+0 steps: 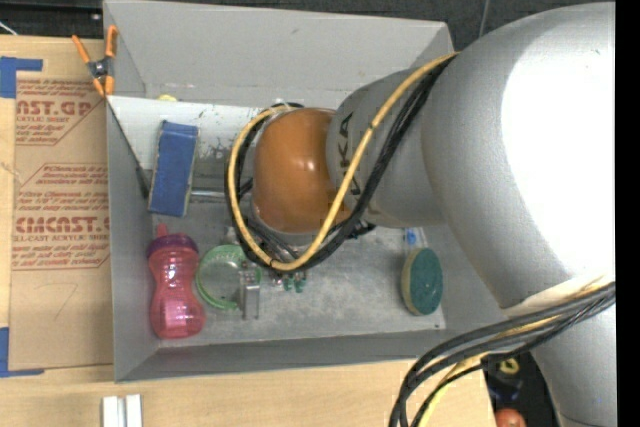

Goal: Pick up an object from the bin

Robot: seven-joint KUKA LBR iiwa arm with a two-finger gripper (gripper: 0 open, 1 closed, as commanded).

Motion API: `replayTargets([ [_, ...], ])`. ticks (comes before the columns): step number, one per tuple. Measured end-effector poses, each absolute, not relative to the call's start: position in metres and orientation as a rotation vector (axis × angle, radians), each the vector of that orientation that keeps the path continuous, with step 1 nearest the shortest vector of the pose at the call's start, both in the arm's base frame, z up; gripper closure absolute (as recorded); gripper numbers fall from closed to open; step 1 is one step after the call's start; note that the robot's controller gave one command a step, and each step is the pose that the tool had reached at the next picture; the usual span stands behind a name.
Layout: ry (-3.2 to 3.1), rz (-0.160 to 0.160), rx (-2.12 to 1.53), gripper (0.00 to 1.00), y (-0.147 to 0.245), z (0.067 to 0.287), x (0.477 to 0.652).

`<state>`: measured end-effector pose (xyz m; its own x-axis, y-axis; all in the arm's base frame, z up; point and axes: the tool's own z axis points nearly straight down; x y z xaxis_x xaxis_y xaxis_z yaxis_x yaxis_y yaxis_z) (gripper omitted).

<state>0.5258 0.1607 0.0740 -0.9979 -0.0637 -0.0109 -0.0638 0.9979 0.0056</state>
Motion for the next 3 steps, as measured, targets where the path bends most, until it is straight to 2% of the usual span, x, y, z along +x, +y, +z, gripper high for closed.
replayTargets([
  [1,3.129,0.009,-0.1,1.0,0.161,0.074,0.526],
  [3,3.13,0.01,-0.098,1.0,0.16,0.134,0.525],
])
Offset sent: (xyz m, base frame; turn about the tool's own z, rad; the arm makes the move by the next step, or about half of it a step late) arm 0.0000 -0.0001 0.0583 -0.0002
